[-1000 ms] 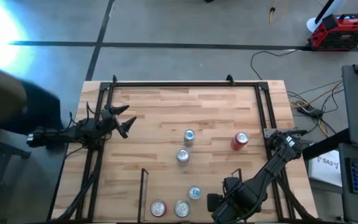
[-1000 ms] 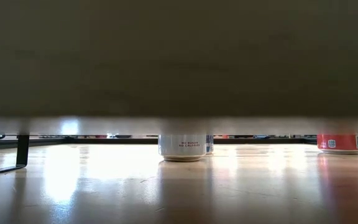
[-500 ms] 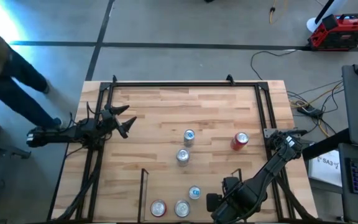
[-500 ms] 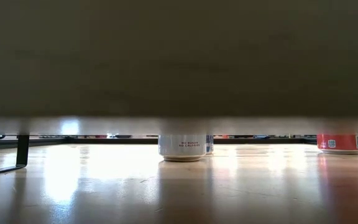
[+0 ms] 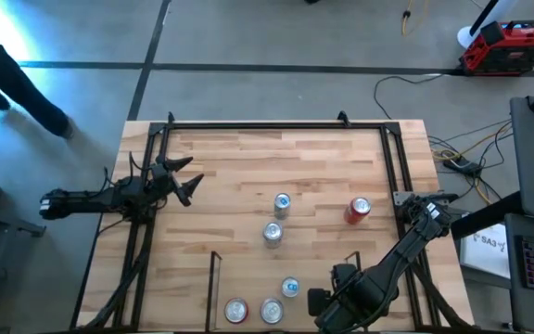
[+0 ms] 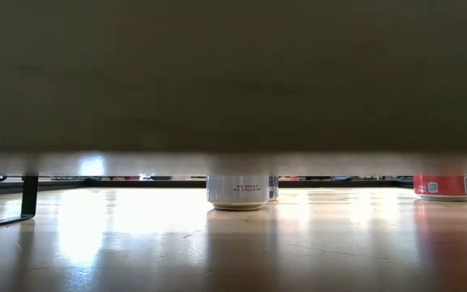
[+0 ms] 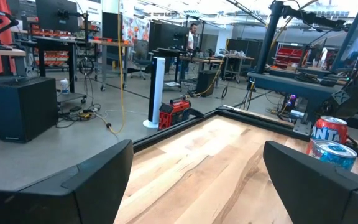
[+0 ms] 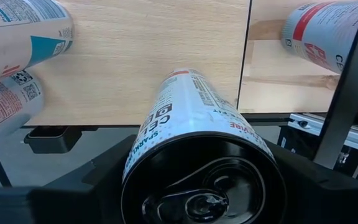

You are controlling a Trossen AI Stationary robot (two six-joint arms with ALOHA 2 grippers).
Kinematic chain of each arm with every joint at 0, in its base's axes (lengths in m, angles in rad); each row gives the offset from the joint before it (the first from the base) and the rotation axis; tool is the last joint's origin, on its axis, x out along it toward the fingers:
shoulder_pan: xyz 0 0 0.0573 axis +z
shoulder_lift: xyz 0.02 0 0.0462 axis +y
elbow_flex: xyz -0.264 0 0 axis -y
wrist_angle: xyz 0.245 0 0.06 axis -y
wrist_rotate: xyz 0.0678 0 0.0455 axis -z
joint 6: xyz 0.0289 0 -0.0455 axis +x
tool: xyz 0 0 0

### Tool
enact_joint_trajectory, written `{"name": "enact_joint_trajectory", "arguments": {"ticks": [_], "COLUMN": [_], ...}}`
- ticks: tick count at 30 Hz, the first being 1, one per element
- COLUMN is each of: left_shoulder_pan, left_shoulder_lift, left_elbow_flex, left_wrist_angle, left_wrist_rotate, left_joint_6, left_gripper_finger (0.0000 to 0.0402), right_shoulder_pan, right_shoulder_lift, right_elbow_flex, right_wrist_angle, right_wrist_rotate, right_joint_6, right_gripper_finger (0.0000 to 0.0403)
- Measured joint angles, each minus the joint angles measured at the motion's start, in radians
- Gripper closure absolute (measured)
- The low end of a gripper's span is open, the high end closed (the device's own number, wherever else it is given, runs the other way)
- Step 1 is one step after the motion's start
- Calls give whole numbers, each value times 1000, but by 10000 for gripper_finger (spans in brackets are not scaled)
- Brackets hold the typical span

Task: Place canned beverage on shelf
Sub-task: Put the top white pink soda can on the shelf, then adjust the blue soda can on the shelf

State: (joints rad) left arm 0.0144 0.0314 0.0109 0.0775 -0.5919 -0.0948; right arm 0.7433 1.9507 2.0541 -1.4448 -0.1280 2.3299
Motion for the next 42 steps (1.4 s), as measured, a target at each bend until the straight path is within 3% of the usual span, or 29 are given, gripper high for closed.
{"name": "enact_joint_trajectory", "arguments": {"ticks": [18, 28, 42], "left_shoulder_pan": [0, 0, 0], "left_shoulder_lift": [0, 0, 0], "left_elbow_flex": [0, 0, 0], "left_wrist_angle": [0, 0, 0], "left_wrist_rotate": [0, 0, 0], "left_joint_6": [0, 0, 0], "left_gripper_finger": [56, 56, 56], "right_shoulder_pan": [-3, -4, -99], "right_shoulder_lift": [0, -2, -45], "right_elbow_flex": [37, 149, 149], "right_wrist_angle": [-25, -124, -127], "right_wrist_rotate": [13, 98, 158], "right_joint_6": [-15, 1, -64], "right_gripper_finger": [82, 81, 85]}}
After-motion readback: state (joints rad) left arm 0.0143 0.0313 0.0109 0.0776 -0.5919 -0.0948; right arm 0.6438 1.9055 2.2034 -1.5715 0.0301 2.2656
